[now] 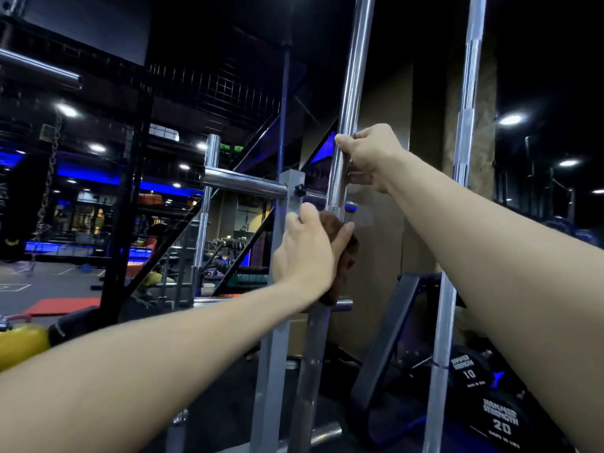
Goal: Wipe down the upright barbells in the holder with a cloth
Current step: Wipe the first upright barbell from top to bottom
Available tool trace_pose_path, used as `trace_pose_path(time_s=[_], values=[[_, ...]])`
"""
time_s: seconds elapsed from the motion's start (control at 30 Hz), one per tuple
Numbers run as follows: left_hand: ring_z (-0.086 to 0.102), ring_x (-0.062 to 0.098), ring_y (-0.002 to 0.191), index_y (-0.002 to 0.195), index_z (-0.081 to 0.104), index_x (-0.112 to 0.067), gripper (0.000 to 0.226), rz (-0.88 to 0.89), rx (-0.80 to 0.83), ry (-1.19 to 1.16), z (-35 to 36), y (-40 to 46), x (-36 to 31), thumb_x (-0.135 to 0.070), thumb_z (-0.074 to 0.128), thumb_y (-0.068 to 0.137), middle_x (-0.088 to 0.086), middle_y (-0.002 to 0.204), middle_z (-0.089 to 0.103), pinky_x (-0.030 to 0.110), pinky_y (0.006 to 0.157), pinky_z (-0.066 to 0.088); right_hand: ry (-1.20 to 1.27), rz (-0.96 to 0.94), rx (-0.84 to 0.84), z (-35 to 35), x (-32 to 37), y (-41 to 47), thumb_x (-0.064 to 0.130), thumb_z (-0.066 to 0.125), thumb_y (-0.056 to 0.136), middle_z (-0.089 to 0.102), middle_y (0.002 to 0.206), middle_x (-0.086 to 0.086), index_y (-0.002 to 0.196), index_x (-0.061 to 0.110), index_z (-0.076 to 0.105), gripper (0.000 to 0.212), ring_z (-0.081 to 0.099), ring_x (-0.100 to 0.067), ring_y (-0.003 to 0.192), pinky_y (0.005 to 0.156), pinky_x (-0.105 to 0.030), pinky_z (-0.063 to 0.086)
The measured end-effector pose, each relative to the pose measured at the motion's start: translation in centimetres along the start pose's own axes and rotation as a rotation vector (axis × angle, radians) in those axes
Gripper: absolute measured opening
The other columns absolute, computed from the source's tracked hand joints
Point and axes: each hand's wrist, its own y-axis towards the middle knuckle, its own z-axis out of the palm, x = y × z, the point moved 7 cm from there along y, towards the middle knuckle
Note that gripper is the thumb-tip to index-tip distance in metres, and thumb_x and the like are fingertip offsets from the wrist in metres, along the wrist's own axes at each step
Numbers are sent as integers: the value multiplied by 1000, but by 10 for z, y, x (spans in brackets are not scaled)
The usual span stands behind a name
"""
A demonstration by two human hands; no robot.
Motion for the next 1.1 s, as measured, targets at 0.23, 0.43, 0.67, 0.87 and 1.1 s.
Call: trace_pose_path(time_s=[0.23,0.43,0.67,0.87,1.1], values=[[55,35,104,119,35,-14,48,-38,-62,-127,-11,70,-35,-51,49,91,10,119,45,39,72,37,-128,-48,-50,-3,-2,9,32,64,89,65,84,-14,85,5,62,27,66,-30,80,80,-45,56],[55,35,103,109,32,-16,52,16,44,-47,9,-13,10,-59,50,87,5,108,41,35,69,33,-54,-1,0,2,-2,1,26,61,92,63,93,-18,101,-1,57,29,68,-34,87,72,-52,58],[53,35,108,109,34,-15,52,-32,76,-117,4,13,0,-60,50,87,6,111,41,37,74,32,-39,-23,27,2,-2,1,26,57,95,53,86,-14,96,6,55,20,56,-26,76,76,-48,58],[54,35,107,116,35,-14,55,-43,-59,-206,-2,43,-17,-60,46,88,9,119,45,39,75,38,-100,-84,4,0,-6,9,31,57,94,46,75,-11,88,10,55,22,47,-24,69,70,-40,52],[56,32,102,102,29,-19,50,5,75,-38,17,-40,25,-63,47,85,-1,102,38,35,68,34,-40,-56,8,9,-7,7,30,55,95,51,86,-13,95,7,53,23,56,-26,79,80,-53,56]])
